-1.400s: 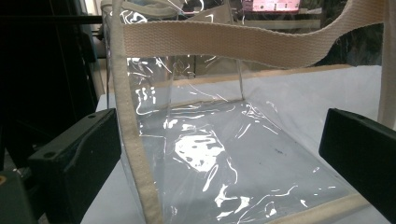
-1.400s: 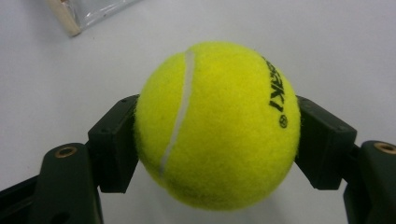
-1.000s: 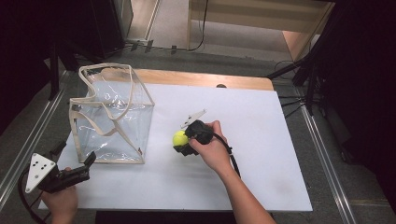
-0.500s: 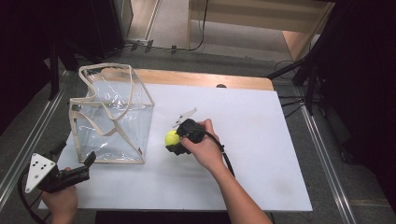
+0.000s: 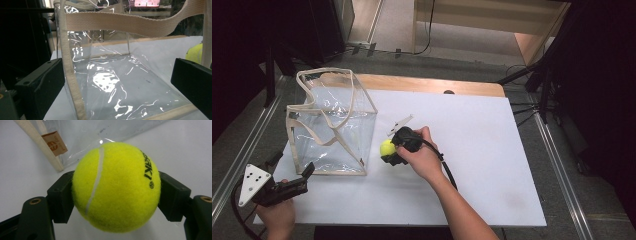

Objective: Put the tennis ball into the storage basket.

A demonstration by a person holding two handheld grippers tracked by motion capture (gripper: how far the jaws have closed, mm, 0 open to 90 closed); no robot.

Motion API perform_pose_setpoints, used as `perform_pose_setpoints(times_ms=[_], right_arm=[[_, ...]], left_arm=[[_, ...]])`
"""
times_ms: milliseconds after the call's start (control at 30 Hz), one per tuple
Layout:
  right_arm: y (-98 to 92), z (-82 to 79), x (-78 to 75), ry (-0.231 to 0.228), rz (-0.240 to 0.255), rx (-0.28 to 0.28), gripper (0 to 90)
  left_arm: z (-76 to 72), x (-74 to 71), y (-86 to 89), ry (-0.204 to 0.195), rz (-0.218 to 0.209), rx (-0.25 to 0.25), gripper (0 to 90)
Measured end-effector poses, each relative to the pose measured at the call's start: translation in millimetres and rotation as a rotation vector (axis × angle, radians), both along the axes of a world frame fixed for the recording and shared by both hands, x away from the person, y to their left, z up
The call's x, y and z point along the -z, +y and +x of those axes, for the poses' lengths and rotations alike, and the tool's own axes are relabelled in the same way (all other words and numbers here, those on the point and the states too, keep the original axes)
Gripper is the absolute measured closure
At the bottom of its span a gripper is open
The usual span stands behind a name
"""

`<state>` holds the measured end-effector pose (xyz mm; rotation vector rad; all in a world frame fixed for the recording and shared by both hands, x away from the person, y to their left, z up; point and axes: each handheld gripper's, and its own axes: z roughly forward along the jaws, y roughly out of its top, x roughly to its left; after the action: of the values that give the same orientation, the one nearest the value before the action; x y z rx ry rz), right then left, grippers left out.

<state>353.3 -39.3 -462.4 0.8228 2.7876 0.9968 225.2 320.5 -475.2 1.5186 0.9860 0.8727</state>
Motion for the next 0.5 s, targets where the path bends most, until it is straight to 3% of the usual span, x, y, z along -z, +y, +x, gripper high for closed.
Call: perform_pose_setpoints(times_ms=[500], right_arm=[[18.3,6.5,-4.4,0.009,0.033,-0.026,24.3]], left_arm=[[0.0,-0.1,0.3,0.0,-0.002,0.001,0.0]])
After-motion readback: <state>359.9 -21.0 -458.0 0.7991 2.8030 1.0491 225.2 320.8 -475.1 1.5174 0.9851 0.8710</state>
